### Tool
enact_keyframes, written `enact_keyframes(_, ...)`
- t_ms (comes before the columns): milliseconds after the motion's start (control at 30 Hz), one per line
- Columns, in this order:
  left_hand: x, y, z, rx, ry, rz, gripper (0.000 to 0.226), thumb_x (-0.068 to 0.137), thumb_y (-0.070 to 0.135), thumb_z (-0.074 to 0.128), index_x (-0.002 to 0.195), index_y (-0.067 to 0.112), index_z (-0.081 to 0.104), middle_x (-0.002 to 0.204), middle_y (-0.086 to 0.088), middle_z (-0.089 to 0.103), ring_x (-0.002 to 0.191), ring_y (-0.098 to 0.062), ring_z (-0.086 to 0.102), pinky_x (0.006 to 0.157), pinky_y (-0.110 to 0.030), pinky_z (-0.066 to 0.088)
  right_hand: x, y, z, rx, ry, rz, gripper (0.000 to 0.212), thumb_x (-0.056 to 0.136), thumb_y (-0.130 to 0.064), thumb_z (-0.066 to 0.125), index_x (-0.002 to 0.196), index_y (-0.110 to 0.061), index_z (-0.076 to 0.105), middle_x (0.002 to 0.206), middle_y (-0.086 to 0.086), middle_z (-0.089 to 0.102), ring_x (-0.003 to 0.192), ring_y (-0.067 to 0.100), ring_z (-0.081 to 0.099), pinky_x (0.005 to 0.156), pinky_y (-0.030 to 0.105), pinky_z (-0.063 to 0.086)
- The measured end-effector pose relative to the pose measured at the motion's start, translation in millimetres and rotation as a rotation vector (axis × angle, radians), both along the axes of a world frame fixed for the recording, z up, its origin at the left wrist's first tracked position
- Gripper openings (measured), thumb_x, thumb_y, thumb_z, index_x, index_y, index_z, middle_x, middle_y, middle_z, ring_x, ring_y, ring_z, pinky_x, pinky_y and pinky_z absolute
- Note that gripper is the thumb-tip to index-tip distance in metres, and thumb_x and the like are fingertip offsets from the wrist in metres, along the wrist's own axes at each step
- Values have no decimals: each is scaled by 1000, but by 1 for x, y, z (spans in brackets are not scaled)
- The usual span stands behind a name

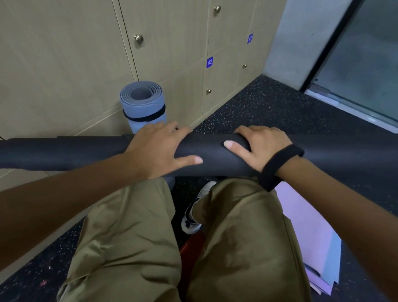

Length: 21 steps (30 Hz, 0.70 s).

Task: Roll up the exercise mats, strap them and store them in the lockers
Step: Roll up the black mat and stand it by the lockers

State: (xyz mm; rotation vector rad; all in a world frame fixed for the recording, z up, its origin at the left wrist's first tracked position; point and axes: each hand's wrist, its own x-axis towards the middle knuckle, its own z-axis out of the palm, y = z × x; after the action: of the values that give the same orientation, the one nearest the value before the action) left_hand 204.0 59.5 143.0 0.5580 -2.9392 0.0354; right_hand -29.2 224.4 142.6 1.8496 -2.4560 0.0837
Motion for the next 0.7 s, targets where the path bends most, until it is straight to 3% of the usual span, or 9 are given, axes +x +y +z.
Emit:
enact_keyframes(167,-2,-6,-17,-127,-45,-29,120,60,103,42,142,15,51,100,-6,64,82,-28,63,68,-36,44,-15,-25,13,220,-221,-52,76,85,-89,10,105,-36,60,97,0,66,92,25,62,76,38,43)
enact_keyframes(300,-17,-12,-4,99,-85,20,95,56,97,61,125,32,55,104,9,65,90,-19,63,74,-35,49,-24,-37,17,307,-361,-76,83,84,-91,11,112,-35,66,105,1,68,98,23,61,88,40,46)
enact_keyframes(467,-31,-30,-1,331,-177,76,84,53,95,66,119,44,55,100,19,66,91,-12,63,82,-40,55,-31,-42,17,350,-437,-85,87,82,-90,12,116,-32,66,110,0,67,101,22,59,85,38,41)
enact_keyframes(600,-42,-48,4,539,-250,103,74,55,88,74,114,45,60,99,19,69,92,-7,64,89,-37,55,-44,-33,12,349,-364,17,108,57,-104,39,141,-37,48,133,0,61,121,24,57,103,43,44)
enact_keyframes(700,-48,-61,7,694,-292,93,68,60,77,83,113,40,65,102,19,71,96,-5,67,93,-33,54,-48,-26,0,375,-212,62,125,43,-95,61,151,-42,26,141,0,52,128,27,51,108,46,42)
